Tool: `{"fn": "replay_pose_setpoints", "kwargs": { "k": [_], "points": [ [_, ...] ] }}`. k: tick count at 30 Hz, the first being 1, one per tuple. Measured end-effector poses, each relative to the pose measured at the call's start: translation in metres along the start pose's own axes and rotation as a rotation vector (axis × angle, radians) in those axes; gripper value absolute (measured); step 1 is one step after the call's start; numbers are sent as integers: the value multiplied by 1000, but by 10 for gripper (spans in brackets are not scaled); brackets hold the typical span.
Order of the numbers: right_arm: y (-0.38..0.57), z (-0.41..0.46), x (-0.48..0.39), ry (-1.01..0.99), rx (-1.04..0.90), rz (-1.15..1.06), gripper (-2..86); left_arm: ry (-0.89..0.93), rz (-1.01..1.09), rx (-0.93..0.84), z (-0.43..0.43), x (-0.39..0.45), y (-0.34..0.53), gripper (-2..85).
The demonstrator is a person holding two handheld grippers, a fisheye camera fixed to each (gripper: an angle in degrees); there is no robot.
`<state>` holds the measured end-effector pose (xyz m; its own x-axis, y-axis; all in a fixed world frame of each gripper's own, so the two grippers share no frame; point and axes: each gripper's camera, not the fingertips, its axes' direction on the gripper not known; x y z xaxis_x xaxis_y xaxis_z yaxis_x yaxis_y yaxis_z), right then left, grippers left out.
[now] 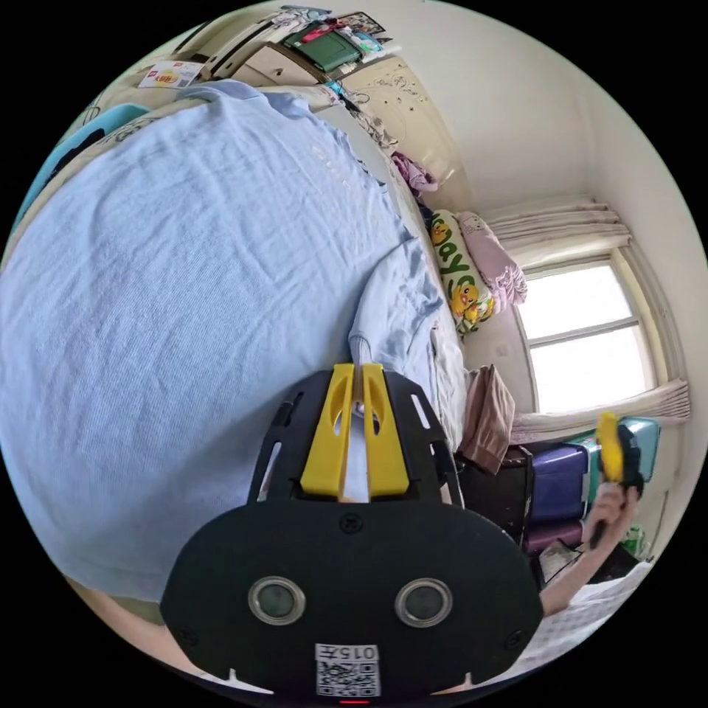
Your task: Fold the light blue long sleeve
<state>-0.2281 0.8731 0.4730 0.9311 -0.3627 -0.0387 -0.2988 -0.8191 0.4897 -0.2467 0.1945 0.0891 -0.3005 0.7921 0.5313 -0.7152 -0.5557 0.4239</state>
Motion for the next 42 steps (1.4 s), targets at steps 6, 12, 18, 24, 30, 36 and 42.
{"fn": "replay_pose_setpoints", "kwargs": {
  "k": [6, 12, 18, 24, 30, 36, 42],
  "points": [
    [-12, -212, -152, -241, 350, -224, -9, -34, 44, 44, 5, 3, 19, 6],
    [12, -294, -195, -232, 413, -313, -8, -74, 42, -4, 9, 7, 28, 6],
    [21, -335, -189, -368, 393, -341, -5, -119, 109, -18, 0, 16, 39, 8],
    [43, -360, -189, -383, 417, -379, -5, -136, 117, 32, -27, 15, 52, 8],
    [70, -353, -172, -302, 408, -406, -5, -178, 136, 112, -61, 10, 71, 7],
    [111, -316, -104, -261, 423, -606, -4, -183, 145, 125, -76, -1, 88, 7],
    [133, -220, 6, -192, 181, -790, 1, -189, 191, 18, -75, -6, 91, 5]
  ]
}}
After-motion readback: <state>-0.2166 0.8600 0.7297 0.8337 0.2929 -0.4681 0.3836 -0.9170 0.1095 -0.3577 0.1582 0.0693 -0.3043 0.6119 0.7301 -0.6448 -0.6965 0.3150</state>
